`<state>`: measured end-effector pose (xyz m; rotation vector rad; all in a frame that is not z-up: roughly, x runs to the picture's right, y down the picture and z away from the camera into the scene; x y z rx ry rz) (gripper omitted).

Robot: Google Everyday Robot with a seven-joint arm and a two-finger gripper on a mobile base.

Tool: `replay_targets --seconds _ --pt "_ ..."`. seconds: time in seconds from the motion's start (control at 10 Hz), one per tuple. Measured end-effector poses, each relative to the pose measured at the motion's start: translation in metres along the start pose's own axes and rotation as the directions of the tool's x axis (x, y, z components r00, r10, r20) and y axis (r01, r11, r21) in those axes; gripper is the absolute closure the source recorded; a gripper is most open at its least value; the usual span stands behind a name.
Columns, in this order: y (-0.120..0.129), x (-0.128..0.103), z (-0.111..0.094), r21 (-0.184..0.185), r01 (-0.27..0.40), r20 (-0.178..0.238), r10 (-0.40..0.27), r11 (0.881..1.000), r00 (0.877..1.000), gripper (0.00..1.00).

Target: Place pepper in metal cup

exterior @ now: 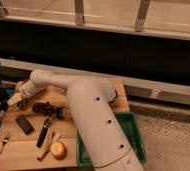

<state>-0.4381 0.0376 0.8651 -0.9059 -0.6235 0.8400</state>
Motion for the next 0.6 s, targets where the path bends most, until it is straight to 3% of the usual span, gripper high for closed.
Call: replay_targets --seconds 0.3,0.5,0.6 --pt "0.012 -0.031 -0.02 0.04 0.074 -0.015 -0.073 0.996 0.997 0.29" --pt "0.016 -0.04 -0.024 0.064 0.103 -0.025 -0.101 0.993 0.995 0.29" --pt "0.015 -0.045 -0.029 0.093 0.106 -0.021 -0.105 0.99 0.994 0.29"
